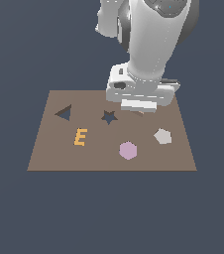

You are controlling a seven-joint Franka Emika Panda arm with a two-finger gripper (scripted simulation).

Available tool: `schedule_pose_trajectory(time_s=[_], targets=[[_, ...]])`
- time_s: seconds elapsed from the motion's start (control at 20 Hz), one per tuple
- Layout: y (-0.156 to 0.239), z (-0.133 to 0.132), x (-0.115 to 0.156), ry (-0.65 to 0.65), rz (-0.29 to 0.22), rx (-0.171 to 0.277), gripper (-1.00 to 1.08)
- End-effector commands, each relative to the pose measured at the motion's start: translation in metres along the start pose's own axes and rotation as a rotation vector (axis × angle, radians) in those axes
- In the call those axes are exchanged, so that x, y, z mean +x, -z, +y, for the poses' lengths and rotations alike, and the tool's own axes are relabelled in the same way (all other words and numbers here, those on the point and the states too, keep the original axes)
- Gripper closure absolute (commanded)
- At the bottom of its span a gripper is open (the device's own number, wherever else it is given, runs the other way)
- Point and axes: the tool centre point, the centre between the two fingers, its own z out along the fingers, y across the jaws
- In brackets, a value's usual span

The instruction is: Insert a designated object into the corresponding slot on a board.

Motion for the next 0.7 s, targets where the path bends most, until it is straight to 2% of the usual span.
schedule_pose_trajectory(time_s=[0.0,0.25,0.65], targets=[[0.001,0.017,0.001,0.007,0.000,0.000,1.08],[0.002,0.061,0.005,0.030,0.000,0.000,1.08],[0.005,0.150,0.016,0.078,0.000,0.000,1.08]])
